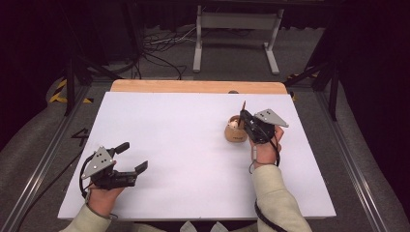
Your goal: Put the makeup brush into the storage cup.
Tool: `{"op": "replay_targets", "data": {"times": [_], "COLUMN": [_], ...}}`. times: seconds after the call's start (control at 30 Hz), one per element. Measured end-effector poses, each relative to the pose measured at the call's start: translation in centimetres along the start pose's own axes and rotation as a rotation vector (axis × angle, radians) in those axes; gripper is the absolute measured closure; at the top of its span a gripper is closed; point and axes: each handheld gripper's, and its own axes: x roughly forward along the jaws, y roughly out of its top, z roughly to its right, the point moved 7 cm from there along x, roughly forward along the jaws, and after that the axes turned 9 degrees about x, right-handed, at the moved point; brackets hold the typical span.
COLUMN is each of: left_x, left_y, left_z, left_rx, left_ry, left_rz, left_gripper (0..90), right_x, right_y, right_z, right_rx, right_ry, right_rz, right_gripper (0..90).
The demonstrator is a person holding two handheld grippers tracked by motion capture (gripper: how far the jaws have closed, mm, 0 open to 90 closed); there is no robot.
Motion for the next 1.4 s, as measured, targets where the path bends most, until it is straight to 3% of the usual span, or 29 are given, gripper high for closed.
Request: {"op": "replay_targets", "data": {"times": [0.23, 0.27, 0.33, 0.43, 0.63, 0.8, 1.1, 1.13, 1.2, 1.4], "left_x": [0.0, 0.0, 0.0, 0.0, 0.0, -0.1, -1.0, -1.2, -1.6, -2.4], "left_y": [0.0, 0.0, 0.0, 0.0, 0.0, -0.1, -0.5, -0.5, -0.7, -1.0], "left_z": [0.0, 0.0, 0.0, 0.0, 0.0, -0.1, -0.2, -0.2, -0.2, -0.3], "left_rx": [0.0, -0.001, -0.001, -0.001, 0.0, -0.003, -0.01, -0.012, -0.013, -0.027], "left_ry": [0.0, 0.0, 0.0, -0.001, 0.0, 0.006, 0.025, 0.03, 0.034, 0.049], "left_rz": [-0.001, -0.001, -0.001, 0.0, -0.001, -0.003, -0.012, -0.009, -0.018, -0.02], "left_gripper": [9.4, 9.4, 9.4, 9.6, 9.6, 9.6, 9.5, 9.5, 9.5, 9.5], "right_x": [-0.1, -0.1, -0.3, -0.6, -1.6, -2.7, -4.6, -5.1, -5.3, -7.4], "right_y": [-0.4, -0.4, -0.2, 0.2, 0.9, 1.5, 2.3, 2.5, 2.6, 2.7], "right_z": [0.0, 0.0, -0.2, -0.4, -0.2, 0.3, 0.5, 0.3, 0.3, -0.2], "right_rx": [0.005, 0.001, -0.003, -0.019, -0.025, -0.033, -0.043, -0.045, -0.047, -0.09], "right_ry": [0.004, 0.004, 0.01, 0.008, 0.001, 0.005, 0.078, 0.113, 0.126, 0.246], "right_rz": [-0.012, -0.015, -0.001, 0.015, 0.033, 0.05, 0.08, 0.09, 0.093, 0.112], "right_gripper": [80.9, 76.2, 56.6, 36.2, 21.1, 15.4, 8.4, 5.5, 4.9, 2.8]}}
